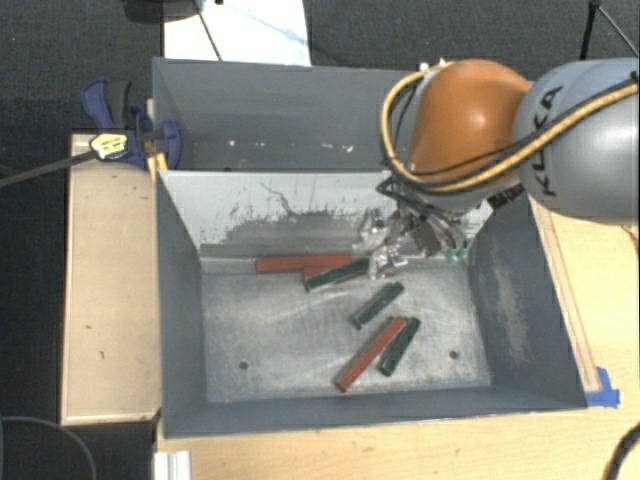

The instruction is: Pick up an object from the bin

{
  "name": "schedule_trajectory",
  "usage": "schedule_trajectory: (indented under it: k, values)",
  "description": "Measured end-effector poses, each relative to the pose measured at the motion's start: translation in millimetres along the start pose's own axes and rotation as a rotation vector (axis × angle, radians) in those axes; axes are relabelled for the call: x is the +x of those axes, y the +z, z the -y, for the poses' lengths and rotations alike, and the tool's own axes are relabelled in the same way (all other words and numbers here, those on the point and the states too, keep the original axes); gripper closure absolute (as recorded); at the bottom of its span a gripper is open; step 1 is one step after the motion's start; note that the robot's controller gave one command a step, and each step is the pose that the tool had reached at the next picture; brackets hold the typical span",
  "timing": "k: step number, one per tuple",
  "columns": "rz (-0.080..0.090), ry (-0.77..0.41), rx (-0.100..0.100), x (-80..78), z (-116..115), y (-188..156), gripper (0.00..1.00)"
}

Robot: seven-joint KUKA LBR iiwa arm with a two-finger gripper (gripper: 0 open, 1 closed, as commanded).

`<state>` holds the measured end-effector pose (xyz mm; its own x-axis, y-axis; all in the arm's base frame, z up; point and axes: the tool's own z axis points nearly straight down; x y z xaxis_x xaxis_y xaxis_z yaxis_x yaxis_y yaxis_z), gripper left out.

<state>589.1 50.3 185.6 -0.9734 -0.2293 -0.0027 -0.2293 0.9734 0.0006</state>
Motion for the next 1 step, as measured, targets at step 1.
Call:
schedule_trajectory:
  k: [1]
  values:
    - [0.0, -0.014, 0.0, 4.9, -1.6, -19.8, 1.0]
